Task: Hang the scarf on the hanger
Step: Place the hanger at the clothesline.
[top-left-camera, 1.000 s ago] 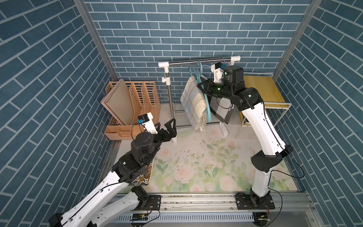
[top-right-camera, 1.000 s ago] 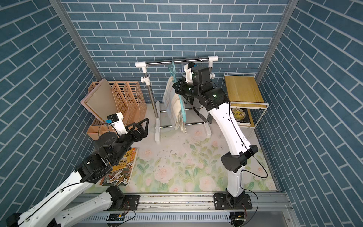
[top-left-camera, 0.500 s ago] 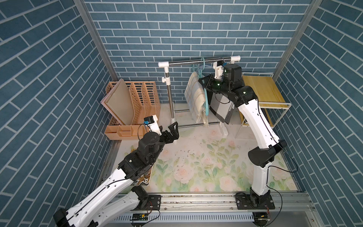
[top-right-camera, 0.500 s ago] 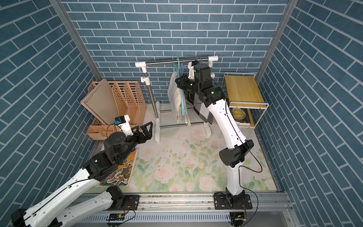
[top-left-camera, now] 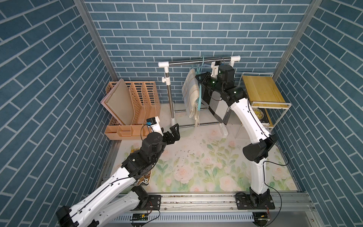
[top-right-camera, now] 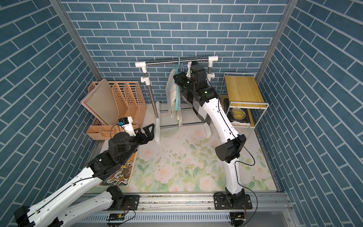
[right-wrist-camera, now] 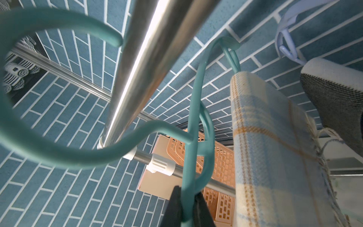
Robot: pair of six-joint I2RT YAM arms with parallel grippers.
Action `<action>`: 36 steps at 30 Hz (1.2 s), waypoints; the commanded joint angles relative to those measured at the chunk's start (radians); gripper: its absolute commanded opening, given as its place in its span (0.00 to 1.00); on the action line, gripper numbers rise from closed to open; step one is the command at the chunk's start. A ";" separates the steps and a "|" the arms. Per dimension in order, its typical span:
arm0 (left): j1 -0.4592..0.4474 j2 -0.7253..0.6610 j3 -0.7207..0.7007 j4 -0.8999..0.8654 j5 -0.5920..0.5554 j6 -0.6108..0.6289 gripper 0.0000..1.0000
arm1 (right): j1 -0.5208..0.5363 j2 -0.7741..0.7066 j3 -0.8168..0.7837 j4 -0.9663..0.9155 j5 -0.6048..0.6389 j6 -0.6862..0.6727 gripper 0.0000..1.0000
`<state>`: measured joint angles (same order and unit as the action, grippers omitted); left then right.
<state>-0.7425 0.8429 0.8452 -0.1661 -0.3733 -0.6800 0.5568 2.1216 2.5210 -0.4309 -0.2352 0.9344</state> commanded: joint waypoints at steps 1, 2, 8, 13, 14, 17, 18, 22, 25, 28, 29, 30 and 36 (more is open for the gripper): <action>0.010 0.005 -0.014 0.009 0.004 0.002 1.00 | -0.013 0.014 0.054 0.136 0.032 0.036 0.00; 0.010 0.006 -0.015 0.011 0.004 0.002 0.99 | -0.015 0.019 0.055 0.140 0.034 0.041 0.00; 0.013 0.021 -0.015 0.015 0.009 0.004 1.00 | -0.020 0.056 0.063 0.150 0.047 0.062 0.00; 0.013 0.030 -0.017 0.019 0.021 -0.001 1.00 | -0.019 0.066 0.073 0.149 0.065 0.070 0.00; 0.013 0.031 -0.018 0.021 0.021 -0.002 1.00 | -0.018 0.093 0.073 0.149 0.065 0.071 0.00; 0.013 0.037 -0.021 0.023 0.029 -0.008 1.00 | -0.012 0.110 0.072 0.145 0.054 0.069 0.00; 0.015 0.037 -0.023 0.025 0.031 -0.008 1.00 | -0.009 0.113 0.072 0.143 0.046 0.066 0.00; 0.015 0.041 -0.022 0.025 0.035 -0.012 1.00 | 0.002 0.110 0.060 0.135 0.017 0.050 0.03; 0.015 0.035 -0.021 0.023 0.036 -0.015 1.00 | 0.004 0.081 0.016 0.138 0.014 0.031 0.27; 0.014 0.026 -0.022 0.018 0.031 -0.016 1.00 | 0.005 0.010 -0.046 0.152 0.031 0.012 0.38; 0.015 0.023 -0.023 0.017 0.031 -0.016 0.99 | 0.005 -0.001 -0.061 0.153 0.037 0.007 0.41; 0.014 0.019 -0.023 0.015 0.031 -0.016 1.00 | 0.004 -0.018 -0.074 0.152 0.042 0.000 0.44; 0.015 -0.003 -0.022 -0.001 0.027 -0.017 1.00 | 0.006 -0.082 -0.133 0.121 0.046 -0.030 0.66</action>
<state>-0.7372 0.8585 0.8352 -0.1600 -0.3428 -0.6971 0.5625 2.1273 2.3997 -0.3241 -0.2016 0.9520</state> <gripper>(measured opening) 0.996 0.647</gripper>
